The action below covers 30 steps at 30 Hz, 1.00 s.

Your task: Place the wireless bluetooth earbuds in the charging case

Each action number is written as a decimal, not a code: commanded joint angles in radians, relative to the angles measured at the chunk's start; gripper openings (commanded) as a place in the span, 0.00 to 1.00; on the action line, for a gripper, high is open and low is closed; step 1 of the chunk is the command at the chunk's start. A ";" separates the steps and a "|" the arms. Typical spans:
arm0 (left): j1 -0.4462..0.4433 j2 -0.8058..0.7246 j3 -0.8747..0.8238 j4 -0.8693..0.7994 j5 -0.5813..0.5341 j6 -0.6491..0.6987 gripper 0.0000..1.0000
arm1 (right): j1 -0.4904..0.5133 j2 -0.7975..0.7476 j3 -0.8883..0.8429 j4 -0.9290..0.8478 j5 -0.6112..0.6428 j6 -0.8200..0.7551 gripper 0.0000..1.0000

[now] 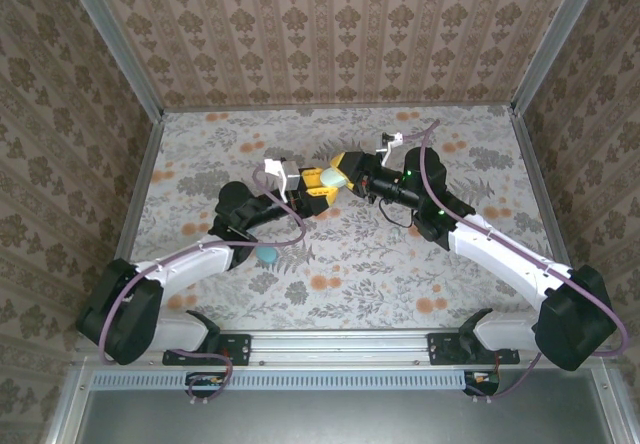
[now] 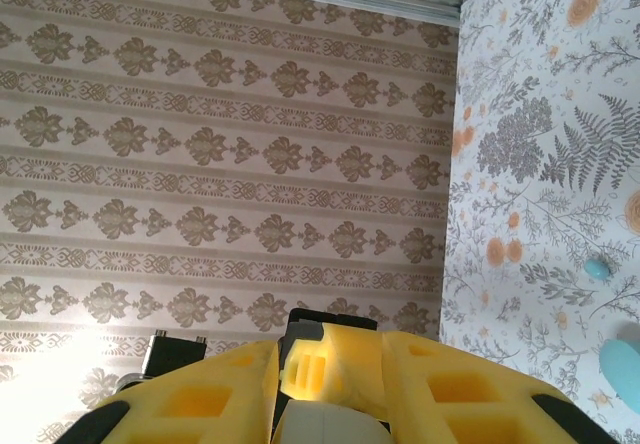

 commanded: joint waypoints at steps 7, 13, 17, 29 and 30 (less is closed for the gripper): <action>0.031 -0.022 -0.001 0.037 0.015 -0.025 0.24 | 0.010 -0.022 0.014 -0.048 -0.021 -0.067 0.54; 0.071 -0.121 -0.017 -0.142 0.045 0.028 0.23 | -0.016 -0.106 0.048 -0.234 0.022 -0.270 0.63; 0.093 -0.211 0.000 -0.358 0.090 0.115 0.21 | -0.019 -0.161 0.080 -0.368 0.055 -0.478 0.63; 0.138 -0.360 0.076 -0.764 0.283 0.260 0.17 | 0.028 -0.141 0.194 -0.621 -0.113 -1.022 0.64; 0.140 -0.367 0.071 -0.760 0.286 0.257 0.17 | 0.040 -0.132 0.210 -0.635 -0.119 -1.046 0.65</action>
